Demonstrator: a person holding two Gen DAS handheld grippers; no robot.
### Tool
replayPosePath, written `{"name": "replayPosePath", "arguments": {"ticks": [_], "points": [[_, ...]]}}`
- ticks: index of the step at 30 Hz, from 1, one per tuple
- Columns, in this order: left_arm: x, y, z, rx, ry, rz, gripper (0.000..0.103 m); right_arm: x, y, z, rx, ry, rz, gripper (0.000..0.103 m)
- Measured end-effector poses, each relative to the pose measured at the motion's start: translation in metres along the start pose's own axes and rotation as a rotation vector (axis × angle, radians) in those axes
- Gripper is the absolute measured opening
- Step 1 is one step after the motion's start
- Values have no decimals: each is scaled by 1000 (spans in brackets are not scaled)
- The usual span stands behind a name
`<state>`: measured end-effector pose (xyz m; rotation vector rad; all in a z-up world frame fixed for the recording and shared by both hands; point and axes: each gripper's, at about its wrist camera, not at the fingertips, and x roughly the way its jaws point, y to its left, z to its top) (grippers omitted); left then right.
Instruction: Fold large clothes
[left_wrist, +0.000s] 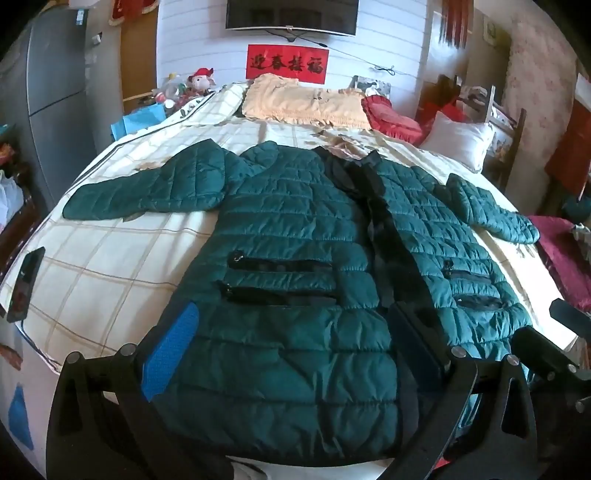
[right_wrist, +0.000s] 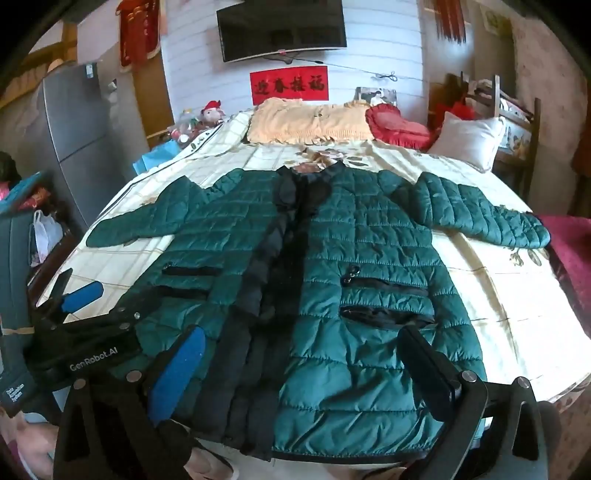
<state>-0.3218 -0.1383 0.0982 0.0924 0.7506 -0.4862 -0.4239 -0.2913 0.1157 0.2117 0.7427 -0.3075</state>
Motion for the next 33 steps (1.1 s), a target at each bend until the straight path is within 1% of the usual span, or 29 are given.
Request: {"name": "replayPosePath", "arguments": {"ticks": [2, 3, 6, 12, 22, 28, 30, 33], "points": [[0, 0, -1, 1, 4, 0, 102, -2, -8, 3, 8, 1, 3, 103], [0, 1, -1, 5, 6, 1, 102, -2, -1, 6, 16, 6, -1, 103], [-1, -1, -3, 15, 11, 0, 102, 3, 2, -2, 1, -4, -17, 103], [0, -6, -4, 29, 18, 1, 102, 5, -3, -2, 35, 13, 0, 103], [3, -9, -6, 31, 29, 0, 102, 8, -6, -3, 46, 36, -10, 103], [6, -11, -9, 34, 46, -6, 102, 10, -5, -3, 49, 22, -5, 103], [6, -10, -8, 33, 45, -7, 102, 12, -6, -5, 48, 3, -4, 103], [6, -10, -8, 34, 46, -6, 102, 13, -6, -5, 57, 6, 3, 103]]}}
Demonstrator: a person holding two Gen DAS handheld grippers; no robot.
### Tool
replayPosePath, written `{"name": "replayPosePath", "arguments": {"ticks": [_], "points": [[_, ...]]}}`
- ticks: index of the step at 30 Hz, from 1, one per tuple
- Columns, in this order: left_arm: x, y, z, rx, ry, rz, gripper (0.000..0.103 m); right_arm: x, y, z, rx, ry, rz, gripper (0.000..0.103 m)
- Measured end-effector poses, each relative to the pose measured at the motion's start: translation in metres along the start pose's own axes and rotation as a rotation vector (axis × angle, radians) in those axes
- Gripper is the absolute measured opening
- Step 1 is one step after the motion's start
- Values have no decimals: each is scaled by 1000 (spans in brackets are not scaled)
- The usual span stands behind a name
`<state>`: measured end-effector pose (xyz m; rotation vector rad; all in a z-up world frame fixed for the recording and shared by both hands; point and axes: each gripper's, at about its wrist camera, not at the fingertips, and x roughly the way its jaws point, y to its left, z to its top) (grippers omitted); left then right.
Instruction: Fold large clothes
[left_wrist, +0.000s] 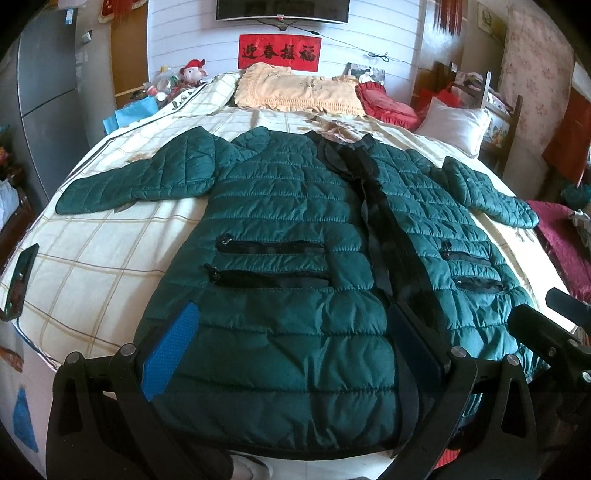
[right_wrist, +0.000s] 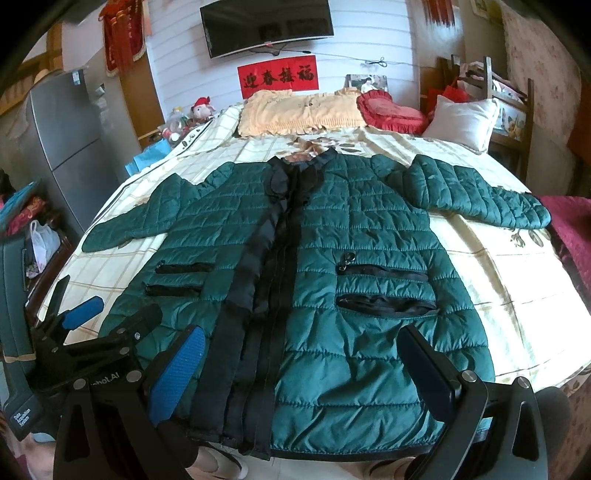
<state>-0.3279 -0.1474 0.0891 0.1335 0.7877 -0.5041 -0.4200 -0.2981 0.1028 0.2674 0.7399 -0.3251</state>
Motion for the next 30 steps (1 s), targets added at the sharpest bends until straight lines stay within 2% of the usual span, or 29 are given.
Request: {"name": "replayPosePath", "arguments": {"ticks": [11, 26, 30], "points": [[0, 0, -1, 0, 2, -1, 102, 3, 1, 2, 48, -18, 59, 103], [0, 1, -1, 0, 1, -1, 102, 6, 2, -1, 26, 12, 31, 103], [0, 1, -1, 0, 3, -1, 102, 10, 4, -3, 7, 44, 7, 103]]}}
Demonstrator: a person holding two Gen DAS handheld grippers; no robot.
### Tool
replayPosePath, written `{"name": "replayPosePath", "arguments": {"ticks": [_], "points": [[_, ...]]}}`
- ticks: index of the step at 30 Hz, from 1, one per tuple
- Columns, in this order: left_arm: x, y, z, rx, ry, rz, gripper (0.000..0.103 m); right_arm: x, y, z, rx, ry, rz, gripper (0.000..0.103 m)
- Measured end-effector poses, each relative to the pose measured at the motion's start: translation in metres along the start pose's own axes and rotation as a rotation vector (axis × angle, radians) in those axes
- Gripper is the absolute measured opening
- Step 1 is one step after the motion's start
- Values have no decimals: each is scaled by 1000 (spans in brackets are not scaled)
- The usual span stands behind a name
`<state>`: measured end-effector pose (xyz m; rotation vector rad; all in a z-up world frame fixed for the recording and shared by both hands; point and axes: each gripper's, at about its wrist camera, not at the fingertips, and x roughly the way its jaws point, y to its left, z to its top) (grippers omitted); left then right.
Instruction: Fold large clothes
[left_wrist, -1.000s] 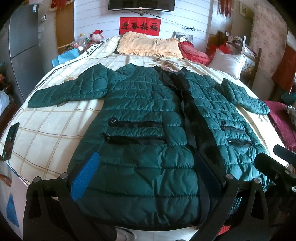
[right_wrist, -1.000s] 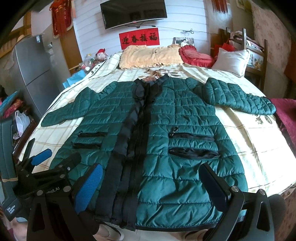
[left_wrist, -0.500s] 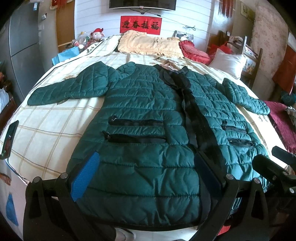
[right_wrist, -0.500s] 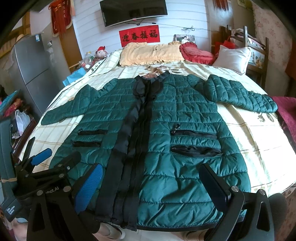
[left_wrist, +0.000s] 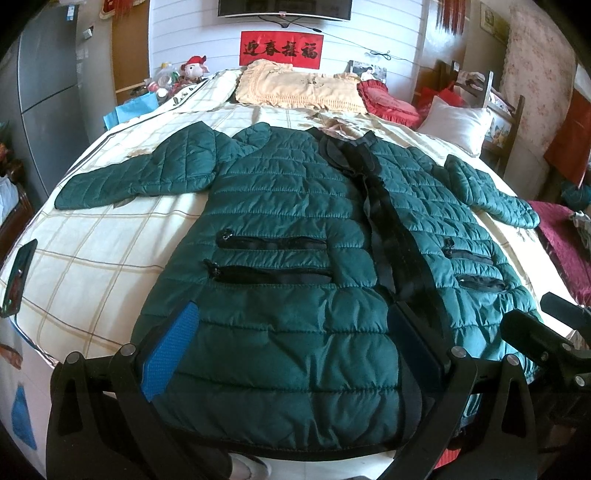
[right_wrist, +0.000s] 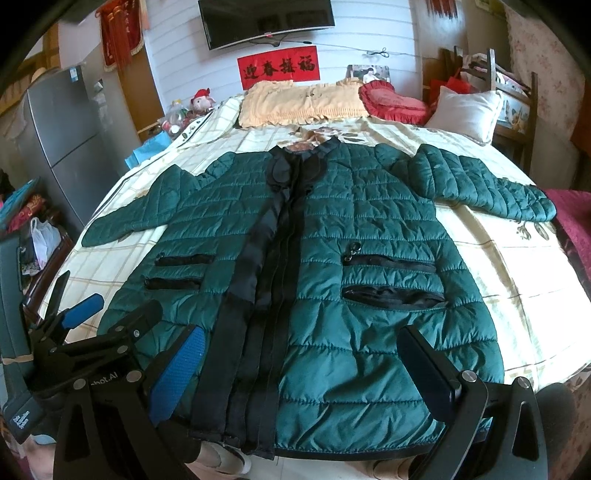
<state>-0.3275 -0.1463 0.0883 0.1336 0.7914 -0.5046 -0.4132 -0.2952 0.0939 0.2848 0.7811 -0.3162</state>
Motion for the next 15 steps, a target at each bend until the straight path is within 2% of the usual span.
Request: {"name": "replayPosePath", "arguments": {"ticks": [9, 15], "points": [[2, 1, -3, -3, 6, 0, 102, 1, 1, 3, 20, 60, 9, 103], [3, 4, -5, -8, 10, -1, 102, 3, 1, 3, 14, 46, 11, 103]]}}
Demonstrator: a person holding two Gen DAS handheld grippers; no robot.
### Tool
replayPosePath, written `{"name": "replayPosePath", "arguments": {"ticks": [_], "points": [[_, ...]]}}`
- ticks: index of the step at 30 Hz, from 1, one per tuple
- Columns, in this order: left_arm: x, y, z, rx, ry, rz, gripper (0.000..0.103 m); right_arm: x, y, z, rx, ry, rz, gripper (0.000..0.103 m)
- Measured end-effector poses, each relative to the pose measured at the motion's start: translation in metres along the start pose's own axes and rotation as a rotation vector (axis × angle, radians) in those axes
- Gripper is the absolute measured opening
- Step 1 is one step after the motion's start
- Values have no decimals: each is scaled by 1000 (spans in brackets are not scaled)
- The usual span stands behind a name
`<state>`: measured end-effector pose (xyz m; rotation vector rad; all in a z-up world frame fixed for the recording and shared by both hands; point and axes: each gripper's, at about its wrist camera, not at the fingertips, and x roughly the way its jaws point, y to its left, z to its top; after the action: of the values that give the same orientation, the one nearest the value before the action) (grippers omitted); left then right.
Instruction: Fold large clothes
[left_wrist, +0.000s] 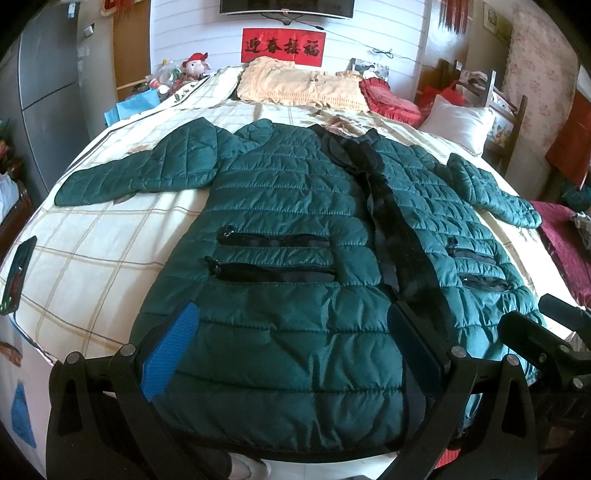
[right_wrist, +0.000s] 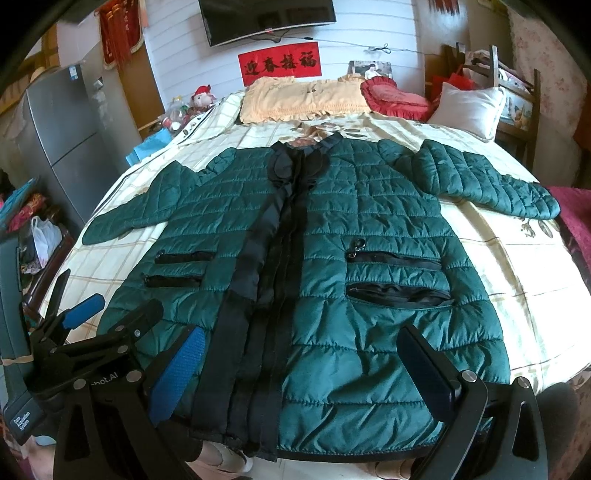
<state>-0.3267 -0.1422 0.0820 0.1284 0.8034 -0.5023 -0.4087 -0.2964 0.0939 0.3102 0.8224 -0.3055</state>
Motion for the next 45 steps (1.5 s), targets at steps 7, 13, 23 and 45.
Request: {"name": "replayPosePath", "arguments": {"ticks": [7, 13, 23, 45], "points": [[2, 3, 1, 4, 5, 3, 102, 3, 0, 1, 1, -4, 3, 103], [3, 3, 3, 3, 2, 4, 102, 6, 2, 5, -14, -14, -3, 103], [5, 10, 23, -12, -11, 16, 102, 12, 2, 22, -20, -22, -19, 103], [32, 35, 89, -52, -29, 49, 102, 40, 7, 91, -59, -66, -55, 103]]}}
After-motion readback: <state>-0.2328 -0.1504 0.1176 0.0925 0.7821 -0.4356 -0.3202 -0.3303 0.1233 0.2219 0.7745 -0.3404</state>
